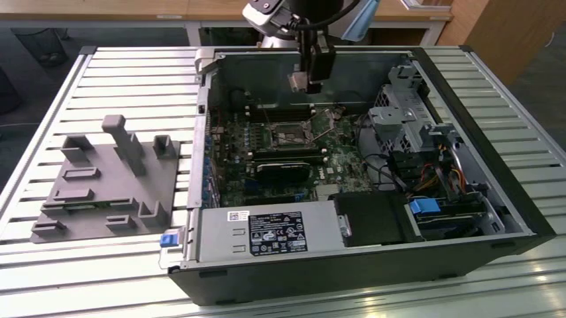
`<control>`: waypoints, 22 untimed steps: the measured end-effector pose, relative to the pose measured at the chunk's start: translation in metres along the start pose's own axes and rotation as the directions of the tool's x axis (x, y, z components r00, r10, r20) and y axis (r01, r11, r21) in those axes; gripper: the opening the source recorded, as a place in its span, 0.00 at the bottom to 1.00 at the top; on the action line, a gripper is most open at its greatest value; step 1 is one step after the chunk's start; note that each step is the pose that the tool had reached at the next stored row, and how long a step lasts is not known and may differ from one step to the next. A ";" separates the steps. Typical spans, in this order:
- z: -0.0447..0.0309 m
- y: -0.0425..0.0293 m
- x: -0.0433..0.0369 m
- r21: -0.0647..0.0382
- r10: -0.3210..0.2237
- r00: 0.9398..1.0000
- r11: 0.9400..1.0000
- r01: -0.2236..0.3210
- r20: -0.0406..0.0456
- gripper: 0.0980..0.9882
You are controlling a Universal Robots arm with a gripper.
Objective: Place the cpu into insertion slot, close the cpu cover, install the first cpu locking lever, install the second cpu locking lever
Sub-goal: 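Place the cpu into insertion slot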
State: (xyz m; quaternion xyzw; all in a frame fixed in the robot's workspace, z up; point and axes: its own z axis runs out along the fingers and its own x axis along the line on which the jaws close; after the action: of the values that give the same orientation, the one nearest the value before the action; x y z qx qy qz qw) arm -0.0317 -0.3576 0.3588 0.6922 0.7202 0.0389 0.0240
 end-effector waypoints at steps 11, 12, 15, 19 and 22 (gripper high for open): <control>0.0023 -0.0006 0.0007 -0.002 0.083 0.997 0.997 -0.083 0.008 0.50; 0.0030 -0.0007 0.0007 -0.002 0.083 0.997 0.997 -0.083 0.008 0.50; 0.0047 -0.0008 0.0007 -0.002 0.083 0.997 0.997 -0.083 0.008 0.50; 0.0063 -0.0010 0.0007 -0.002 0.083 0.997 0.997 -0.083 0.008 0.50; 0.0072 -0.0011 0.0006 -0.002 0.083 0.997 0.997 -0.083 0.008 0.50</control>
State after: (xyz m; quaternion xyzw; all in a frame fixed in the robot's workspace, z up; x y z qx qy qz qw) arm -0.0321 -0.3568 0.3516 0.7217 0.6907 0.0376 0.0258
